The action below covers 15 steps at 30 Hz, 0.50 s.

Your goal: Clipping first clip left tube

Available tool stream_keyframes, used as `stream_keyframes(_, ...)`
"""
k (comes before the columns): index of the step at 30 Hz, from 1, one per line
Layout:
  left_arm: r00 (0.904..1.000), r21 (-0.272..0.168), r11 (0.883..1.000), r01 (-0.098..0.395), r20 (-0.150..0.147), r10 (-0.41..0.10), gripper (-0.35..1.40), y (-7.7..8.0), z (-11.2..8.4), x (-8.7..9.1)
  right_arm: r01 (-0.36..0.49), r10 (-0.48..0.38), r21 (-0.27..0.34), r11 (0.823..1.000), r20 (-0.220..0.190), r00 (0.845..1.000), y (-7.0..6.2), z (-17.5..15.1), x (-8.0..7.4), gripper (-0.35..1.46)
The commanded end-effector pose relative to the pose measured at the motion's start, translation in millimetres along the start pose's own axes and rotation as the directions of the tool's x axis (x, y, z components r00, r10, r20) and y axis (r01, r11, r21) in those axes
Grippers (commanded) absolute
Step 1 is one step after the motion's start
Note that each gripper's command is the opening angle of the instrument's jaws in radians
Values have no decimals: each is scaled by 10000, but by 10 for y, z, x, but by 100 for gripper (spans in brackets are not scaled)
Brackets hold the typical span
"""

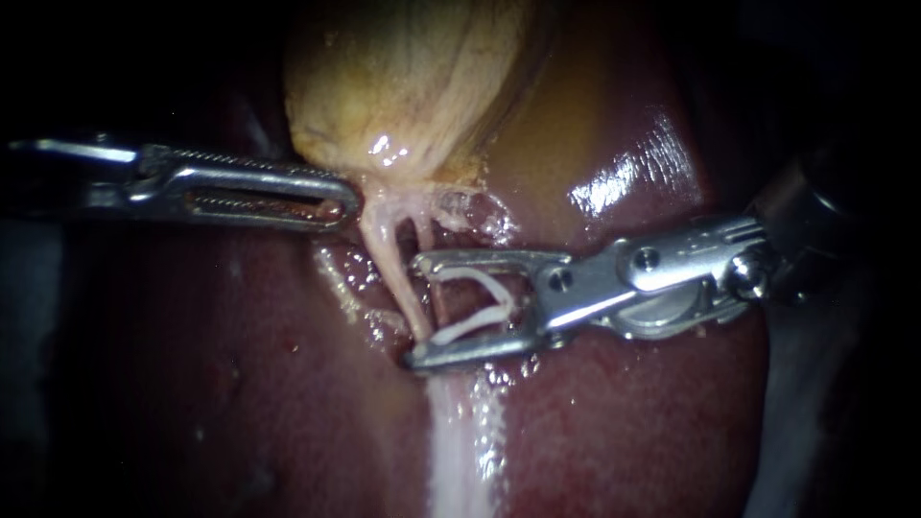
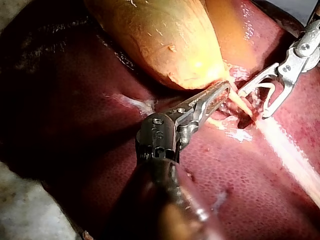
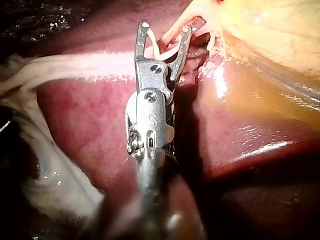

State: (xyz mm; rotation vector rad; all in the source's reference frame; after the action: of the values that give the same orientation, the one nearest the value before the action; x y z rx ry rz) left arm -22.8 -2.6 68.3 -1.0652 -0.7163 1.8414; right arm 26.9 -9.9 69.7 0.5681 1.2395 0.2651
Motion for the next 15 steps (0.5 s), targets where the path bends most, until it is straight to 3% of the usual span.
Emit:
stream_keyframes(1, 10000, 4, 10000, 2, 0, -2, -35, 0, 0, 0, 10, -10, 18, 10000, 0, 10000, -1, 2, 0, 50)
stream_keyframes(15, 10000, 17, 10000, 13, -7, -13, -35, 3, 1, 1, -170, 168, 273, 9995, 49, 9998, -4, 30, -18, 50)
